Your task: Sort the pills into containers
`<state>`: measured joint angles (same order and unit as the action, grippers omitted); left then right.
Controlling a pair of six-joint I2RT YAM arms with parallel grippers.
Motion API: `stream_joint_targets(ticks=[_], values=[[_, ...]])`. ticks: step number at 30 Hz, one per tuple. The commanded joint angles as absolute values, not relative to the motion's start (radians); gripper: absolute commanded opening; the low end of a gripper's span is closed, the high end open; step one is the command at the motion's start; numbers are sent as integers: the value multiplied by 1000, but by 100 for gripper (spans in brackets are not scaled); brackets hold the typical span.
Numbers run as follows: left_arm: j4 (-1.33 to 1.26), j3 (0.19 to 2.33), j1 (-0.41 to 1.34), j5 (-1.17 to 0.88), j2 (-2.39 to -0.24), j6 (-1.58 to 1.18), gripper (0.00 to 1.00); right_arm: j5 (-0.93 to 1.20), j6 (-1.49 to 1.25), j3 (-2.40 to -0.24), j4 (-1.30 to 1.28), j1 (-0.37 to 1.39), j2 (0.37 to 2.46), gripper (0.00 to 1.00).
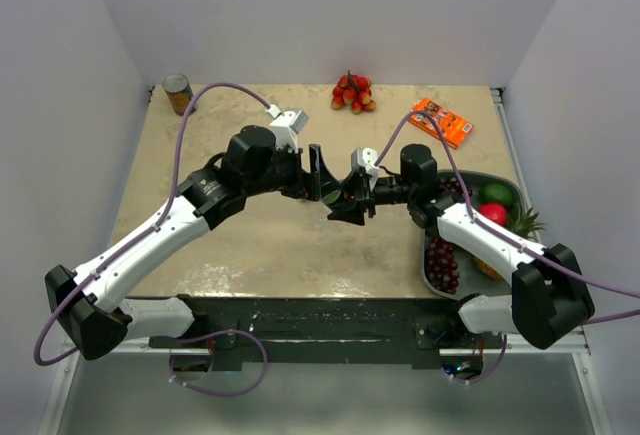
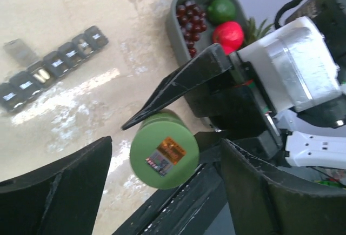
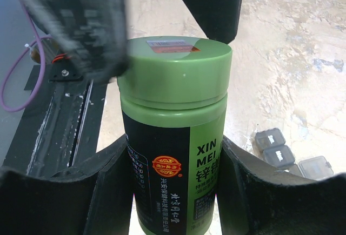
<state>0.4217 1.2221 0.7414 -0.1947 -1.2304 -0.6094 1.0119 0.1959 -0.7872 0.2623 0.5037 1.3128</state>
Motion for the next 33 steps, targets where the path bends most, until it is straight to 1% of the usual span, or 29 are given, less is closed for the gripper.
stream_joint_targets(ticks=[1, 2, 4, 5, 7, 11, 13, 14, 16, 19, 20, 21, 23, 24, 25, 26, 27, 30, 32, 33], values=[[474, 1285, 749, -127, -1239, -592, 79, 1008, 215, -830, 311, 508, 1290, 0], [477, 1287, 750, -133, -1244, -589, 72, 1009, 216, -830, 311, 508, 1290, 0], [483, 1287, 753, -152, -1258, -575, 62, 1008, 215, -830, 310, 508, 1290, 0], [485, 1285, 752, -158, -1261, -569, 53, 1008, 213, -830, 310, 508, 1290, 0], [489, 1285, 752, -179, -1269, -542, 50, 1008, 213, -830, 310, 506, 1287, 0], [483, 1279, 753, -233, -1264, -457, 40, 1006, 215, -831, 310, 508, 1287, 0], [476, 1279, 753, -313, -1262, -367, 36, 1008, 215, -831, 310, 508, 1287, 0], [477, 1278, 752, -333, -1262, -339, 36, 1008, 215, -831, 310, 506, 1287, 0], [492, 1282, 746, -372, -1273, -281, 37, 1008, 215, -831, 310, 508, 1287, 0], [515, 1296, 721, -478, -1304, -221, 48, 1008, 213, -831, 310, 506, 1284, 0], [531, 1302, 712, -509, -1311, -203, 49, 1008, 213, -831, 310, 508, 1284, 0], [538, 1304, 704, -562, -1325, -180, 49, 1008, 215, -831, 308, 508, 1282, 0], [572, 1308, 678, -583, -1333, -118, 49, 1009, 215, -831, 310, 506, 1279, 0], [581, 1307, 673, -615, -1338, -65, 48, 1009, 213, -831, 310, 506, 1278, 0], [589, 1307, 660, -632, -1339, -34, 45, 1009, 213, -831, 310, 508, 1278, 0], [606, 1308, 654, -635, -1338, -8, 44, 1011, 215, -831, 310, 506, 1279, 0], [607, 1308, 649, -647, -1330, 58, 45, 1012, 215, -831, 310, 506, 1279, 0], [600, 1313, 630, -673, -1316, 144, 47, 1014, 215, -831, 310, 508, 1279, 0], [563, 1327, 627, -654, -1312, 141, 61, 1014, 215, -831, 308, 506, 1278, 0], [539, 1330, 629, -605, -1296, 99, 69, 1014, 215, -831, 308, 508, 1279, 0]])
